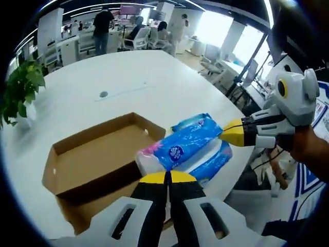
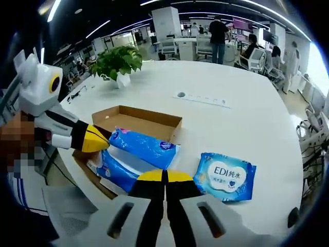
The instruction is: Operate the shoe box by opening the lid, removing the specified soft item, and placing it in the target area until the item is outside and the box remains undamaged.
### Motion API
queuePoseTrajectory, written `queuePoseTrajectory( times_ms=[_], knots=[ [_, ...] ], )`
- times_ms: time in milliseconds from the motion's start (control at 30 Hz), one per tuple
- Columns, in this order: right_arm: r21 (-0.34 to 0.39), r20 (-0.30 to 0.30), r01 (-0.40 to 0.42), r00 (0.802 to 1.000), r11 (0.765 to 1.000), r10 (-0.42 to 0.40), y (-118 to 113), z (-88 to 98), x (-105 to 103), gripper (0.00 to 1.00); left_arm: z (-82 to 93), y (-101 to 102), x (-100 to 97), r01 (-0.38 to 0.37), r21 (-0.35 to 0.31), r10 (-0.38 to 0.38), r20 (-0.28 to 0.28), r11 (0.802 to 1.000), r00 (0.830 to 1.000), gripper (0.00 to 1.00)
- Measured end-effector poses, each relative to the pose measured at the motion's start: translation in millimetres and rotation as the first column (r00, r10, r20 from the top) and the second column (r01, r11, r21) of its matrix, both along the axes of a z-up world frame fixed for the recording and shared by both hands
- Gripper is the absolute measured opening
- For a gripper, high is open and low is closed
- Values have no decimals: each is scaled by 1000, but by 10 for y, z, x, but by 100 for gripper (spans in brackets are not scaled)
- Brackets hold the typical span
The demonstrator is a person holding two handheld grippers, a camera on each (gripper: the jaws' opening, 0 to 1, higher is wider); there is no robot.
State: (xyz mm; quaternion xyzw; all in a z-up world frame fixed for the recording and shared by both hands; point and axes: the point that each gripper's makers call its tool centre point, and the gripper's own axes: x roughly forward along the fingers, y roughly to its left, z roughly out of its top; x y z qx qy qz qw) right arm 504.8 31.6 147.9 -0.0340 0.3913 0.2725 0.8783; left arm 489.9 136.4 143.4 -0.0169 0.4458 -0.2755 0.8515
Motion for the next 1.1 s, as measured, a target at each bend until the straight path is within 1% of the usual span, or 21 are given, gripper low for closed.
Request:
queuePoseTrajectory(
  times_ms=[33,167,467,567,833,1000,1100],
  knots=[
    [0,1,2,1000,1000,-2,-18,4,3,0,2,-39,5,6,2,-6,0,1000,1000,0],
    [1,7,33,999,999,-34,-238,30,28,0,29,-252,52,39,2,-39,9,999,999,0],
    [1,-3,85,996,996,-85,-724,-47,71,0,-1,-707,151,91,0,-91,0,996,996,0],
    [2,-8,97,995,995,-97,-883,-64,104,0,-31,-890,194,110,1,-110,-8,994,994,0],
    [1,-9,120,993,993,-120,-1330,-100,263,0,-65,-1342,302,143,-8,-143,-18,990,990,0],
    [13,-18,138,990,990,-138,-1602,-172,357,0,-109,-1600,377,161,-4,-161,-23,987,987,0],
    [16,-27,143,989,990,-142,-1726,-232,396,0,-144,-1752,430,168,-1,-168,-29,986,985,0]
  ],
)
